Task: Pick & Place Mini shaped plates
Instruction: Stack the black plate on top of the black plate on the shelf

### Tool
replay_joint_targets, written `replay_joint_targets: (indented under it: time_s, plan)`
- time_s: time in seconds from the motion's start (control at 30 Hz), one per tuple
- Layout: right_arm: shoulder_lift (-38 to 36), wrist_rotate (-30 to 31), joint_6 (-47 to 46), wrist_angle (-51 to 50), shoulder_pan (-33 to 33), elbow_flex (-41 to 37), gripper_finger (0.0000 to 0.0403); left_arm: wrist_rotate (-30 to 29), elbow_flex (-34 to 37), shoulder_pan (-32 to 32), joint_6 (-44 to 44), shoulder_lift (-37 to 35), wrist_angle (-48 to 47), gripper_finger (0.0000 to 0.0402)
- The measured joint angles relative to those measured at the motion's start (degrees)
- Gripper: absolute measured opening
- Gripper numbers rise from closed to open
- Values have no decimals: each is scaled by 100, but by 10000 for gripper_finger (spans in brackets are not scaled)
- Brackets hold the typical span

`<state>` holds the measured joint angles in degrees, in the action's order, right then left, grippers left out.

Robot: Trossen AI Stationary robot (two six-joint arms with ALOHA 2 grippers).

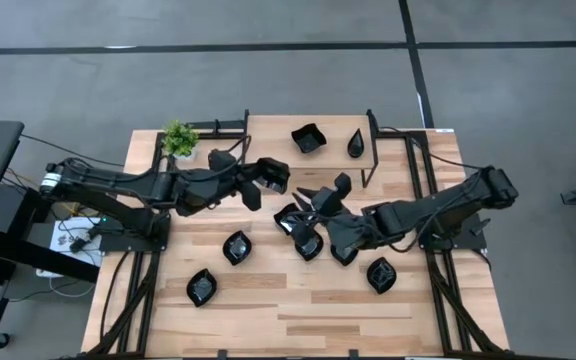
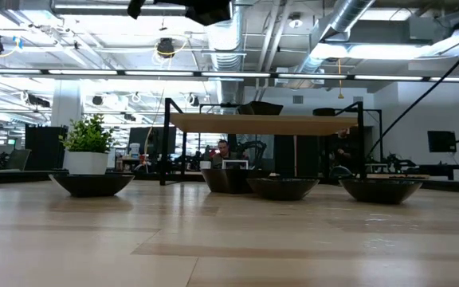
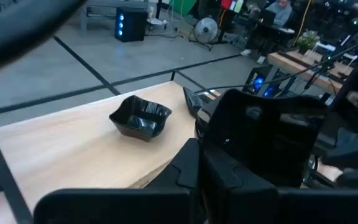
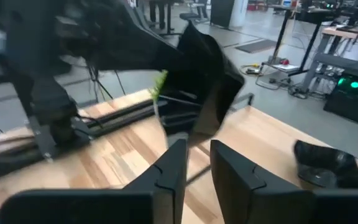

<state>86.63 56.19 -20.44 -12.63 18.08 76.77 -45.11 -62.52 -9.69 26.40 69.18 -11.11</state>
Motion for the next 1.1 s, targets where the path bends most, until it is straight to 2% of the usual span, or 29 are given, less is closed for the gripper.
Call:
replay_joint_targets:
  time_s: [0.27, 0.37, 0.83, 0.97, 1.1]
  plan:
    - [20, -77, 3, 61, -153, 205, 68, -30, 0, 4, -112, 41, -35, 4]
    - [5, -306, -38, 117, -234, 217, 74, -32, 0, 4, -113, 40, -26, 4]
    - [5, -833, -110, 155, -546, 217, 162, -30, 2, 4, -110, 40, -18, 4]
    - [5, -830, -195, 197, -612, 217, 159, -30, 2, 4, -91, 40, 4, 4]
    - [5, -830, -210, 198, -669, 217, 137, -30, 2, 4, -88, 40, 4, 4]
